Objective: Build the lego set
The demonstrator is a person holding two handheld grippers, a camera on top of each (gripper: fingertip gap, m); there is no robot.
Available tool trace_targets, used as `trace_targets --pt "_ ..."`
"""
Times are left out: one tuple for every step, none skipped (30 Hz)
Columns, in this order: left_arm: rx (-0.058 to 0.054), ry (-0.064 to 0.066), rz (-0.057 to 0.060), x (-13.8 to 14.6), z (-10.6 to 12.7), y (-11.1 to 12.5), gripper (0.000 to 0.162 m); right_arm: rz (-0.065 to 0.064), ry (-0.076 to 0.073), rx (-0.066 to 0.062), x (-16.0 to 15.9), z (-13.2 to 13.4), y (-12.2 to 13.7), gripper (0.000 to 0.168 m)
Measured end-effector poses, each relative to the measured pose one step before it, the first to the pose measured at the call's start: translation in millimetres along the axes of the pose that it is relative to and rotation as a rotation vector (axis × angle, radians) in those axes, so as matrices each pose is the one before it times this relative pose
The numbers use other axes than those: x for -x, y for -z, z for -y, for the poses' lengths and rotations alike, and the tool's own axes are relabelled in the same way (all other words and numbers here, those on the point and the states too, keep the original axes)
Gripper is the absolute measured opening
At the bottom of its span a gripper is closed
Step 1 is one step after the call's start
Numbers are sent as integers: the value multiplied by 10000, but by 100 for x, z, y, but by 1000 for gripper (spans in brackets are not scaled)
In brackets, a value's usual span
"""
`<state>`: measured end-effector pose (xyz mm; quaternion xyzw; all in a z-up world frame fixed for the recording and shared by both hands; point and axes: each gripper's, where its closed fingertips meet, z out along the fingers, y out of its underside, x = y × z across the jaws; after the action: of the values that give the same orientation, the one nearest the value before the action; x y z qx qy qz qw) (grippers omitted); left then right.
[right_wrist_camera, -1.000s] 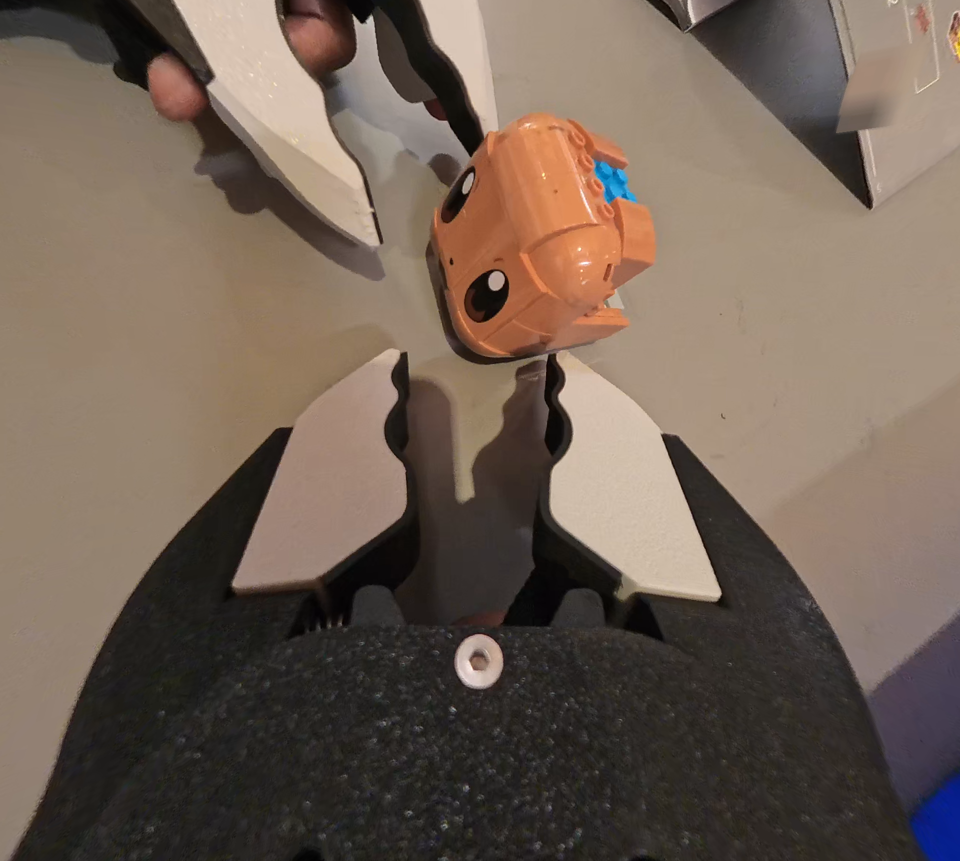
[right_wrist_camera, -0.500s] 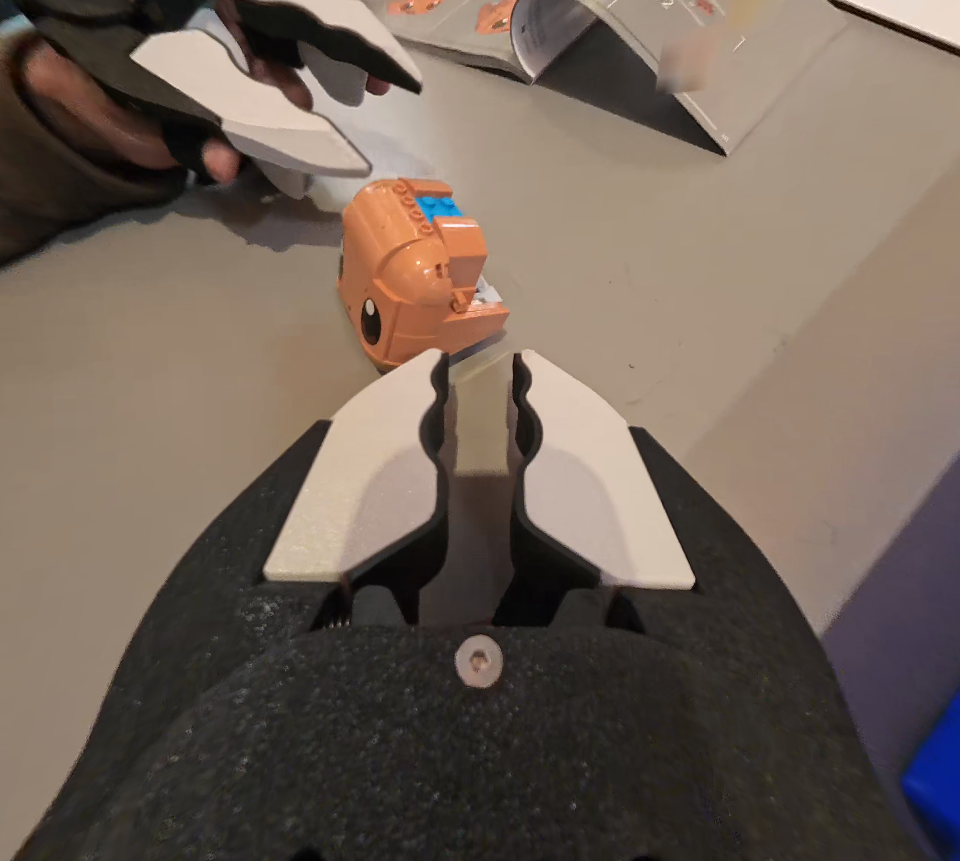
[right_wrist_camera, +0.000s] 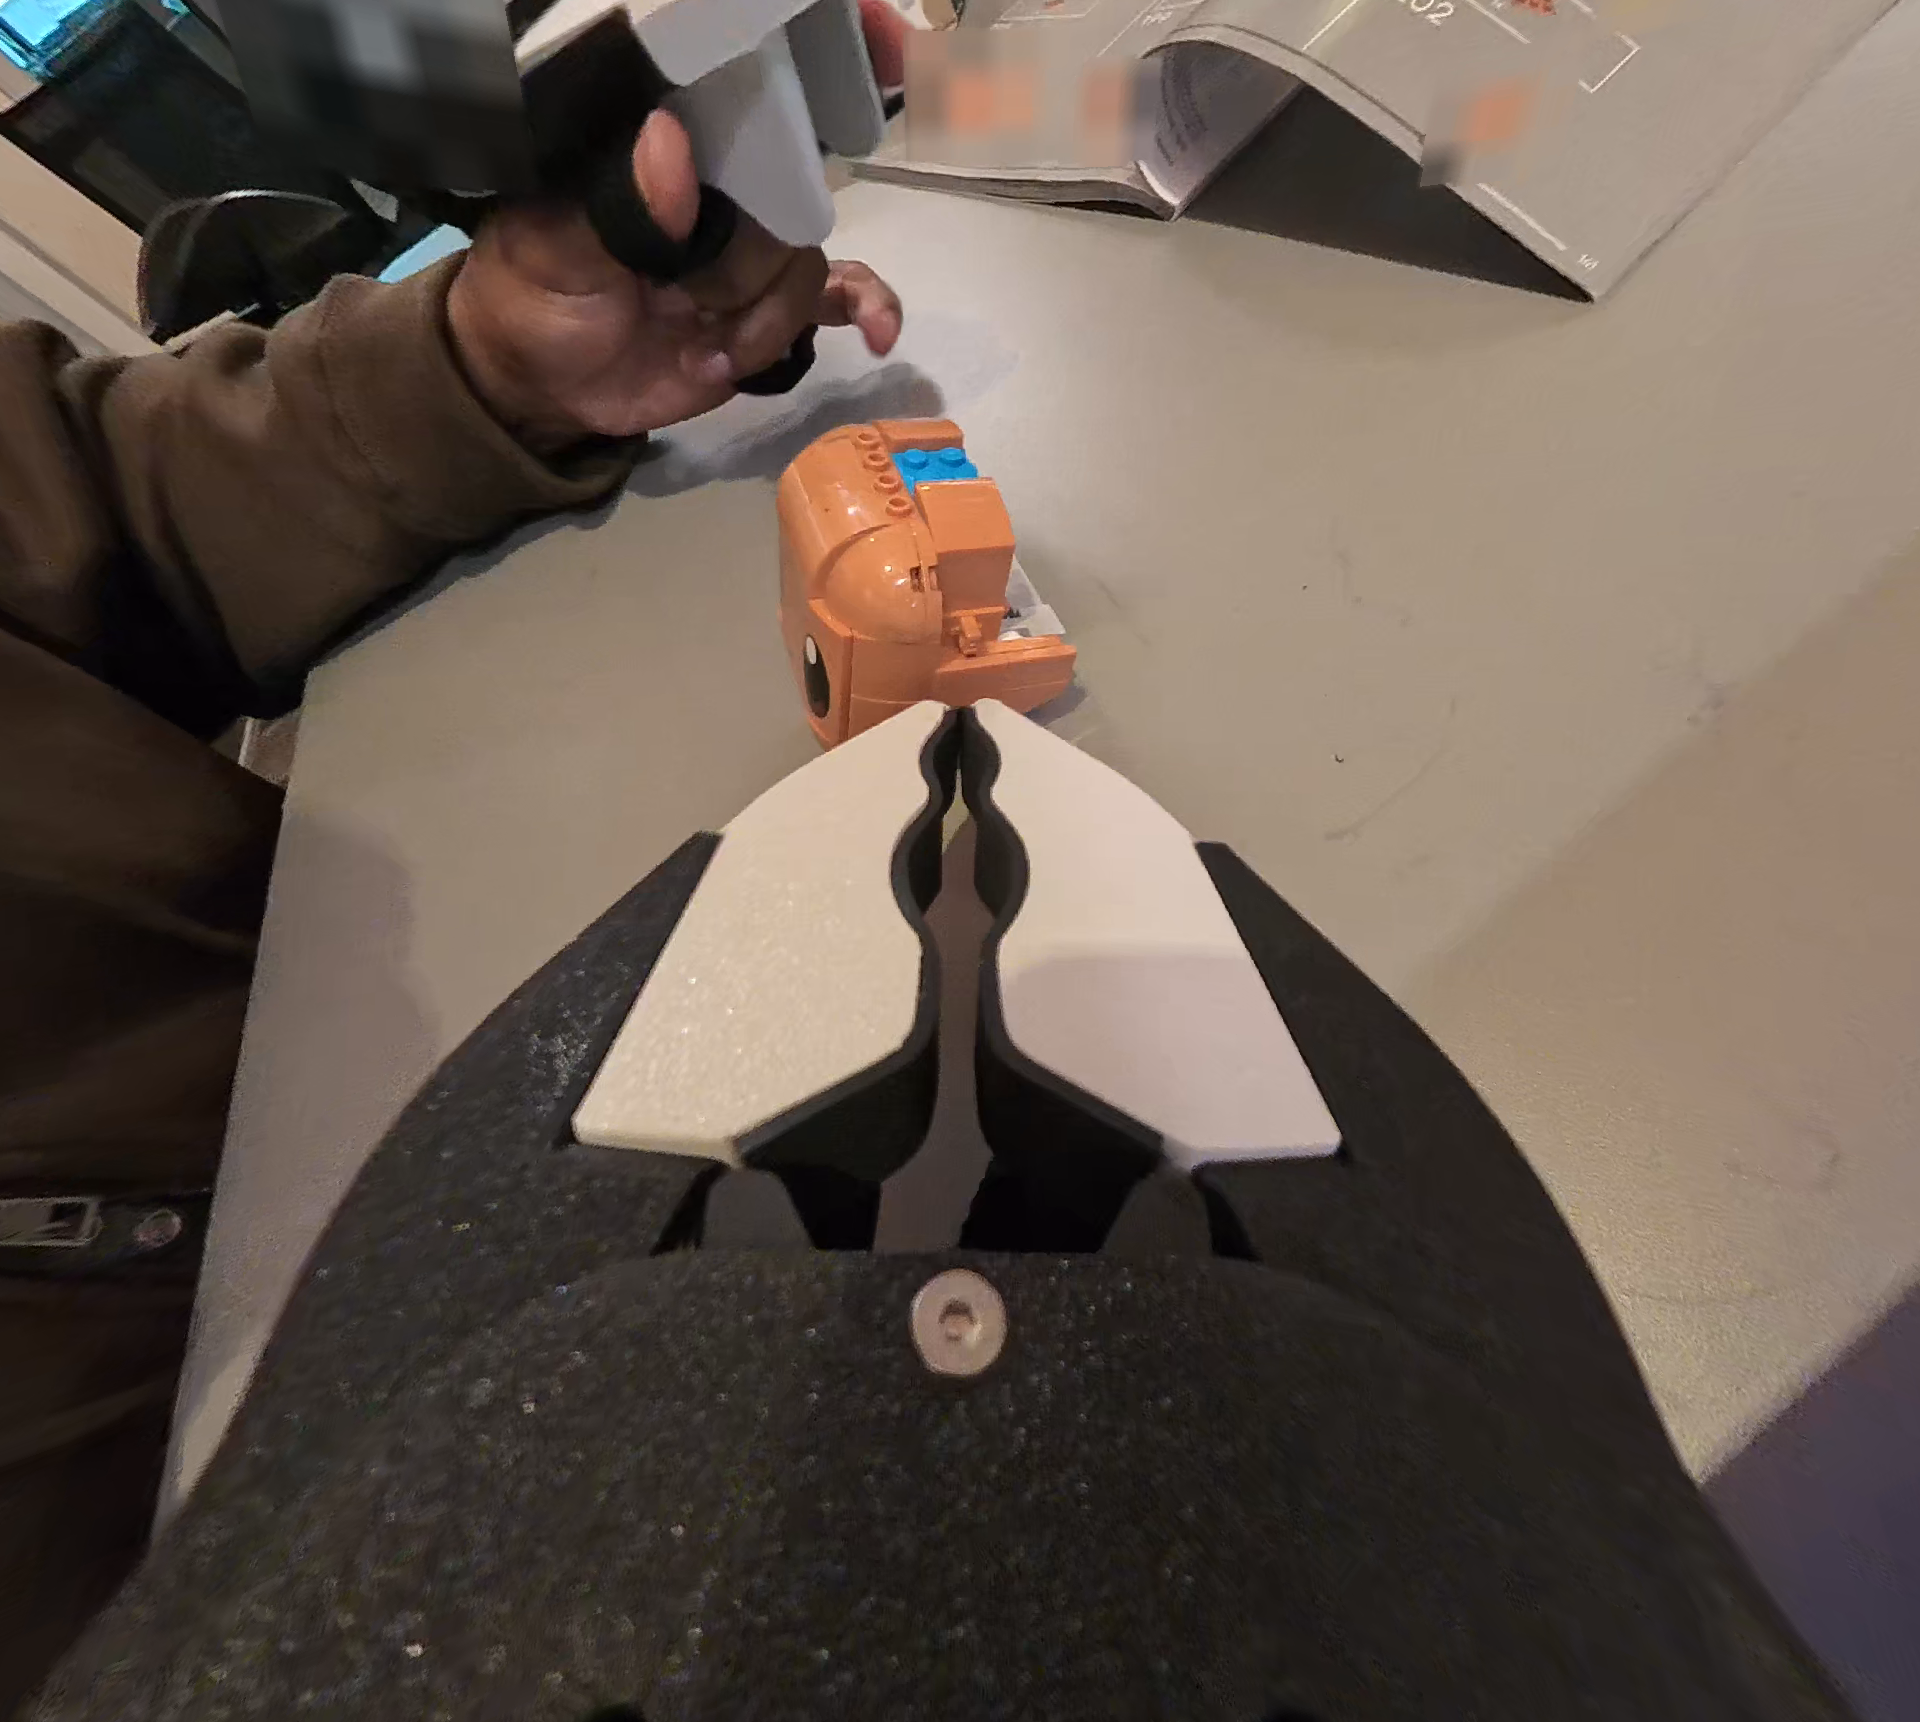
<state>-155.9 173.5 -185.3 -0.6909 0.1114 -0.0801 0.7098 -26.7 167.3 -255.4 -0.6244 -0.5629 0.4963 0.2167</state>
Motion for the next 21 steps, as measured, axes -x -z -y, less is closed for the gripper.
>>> trace_targets --pt "164 -18 131 181 -189 -245 0 48 -34 5 20 -15 9 0" --pt "275 43 143 188 -358 -244 0 16 -52 8 -23 -20 1 0" --pt "360 100 129 189 -506 -257 0 24 -67 17 -33 -30 12 0" --pt "317 126 52 113 -525 -255 0 37 -91 21 -36 -32 -1 0" --pt "220 145 -34 23 -487 -188 0 45 -118 18 -46 -33 22 0" --pt "156 179 -45 29 -478 -115 0 35 -152 15 -79 -31 26 0" --pt "88 191 -45 47 -151 -9 0 30 -168 15 -98 -43 33 0" --pt "-20 120 -37 47 18 90 0 47 -167 30 -89 -43 30 0" --pt "-41 148 -52 68 34 129 1 60 -166 60 -68 -80 5 0" --pt "-4 189 -78 55 -21 116 1 77 -150 56 -36 -65 -7 0" --pt "55 223 -82 78 -92 112 2 49 -122 19 -57 -24 16 0" --pt "80 231 -44 142 -120 95 2 3 -92 -3 -77 -6 22 0" --pt "66 227 21 223 -109 113 2 -14 -57 14 -53 -38 18 0" --pt "33 208 19 219 -65 114 3 -20 -11 13 -28 -27 -7 0" --pt "2 172 -41 96 -26 126 3 -42 23 13 -17 -22 -23 0" --pt "4 137 -67 33 -31 104 3 -17 47 36 44 -42 -53 0" --pt "25 106 -67 0 -51 87 3 -6 50 46 42 -54 -55 0" --pt "37 62 -61 -35 -65 57 3 -16 34 35 24 -36 -48 0" --pt "43 8 -45 -65 -67 39 3 14 27 23 52 -23 -33 0" --pt "56 -44 -39 -102 -85 5 3 45 14 27 74 -36 -32 0" --pt "87 -74 -26 -123 -121 -20 3 50 -5 21 46 -23 -15 0"
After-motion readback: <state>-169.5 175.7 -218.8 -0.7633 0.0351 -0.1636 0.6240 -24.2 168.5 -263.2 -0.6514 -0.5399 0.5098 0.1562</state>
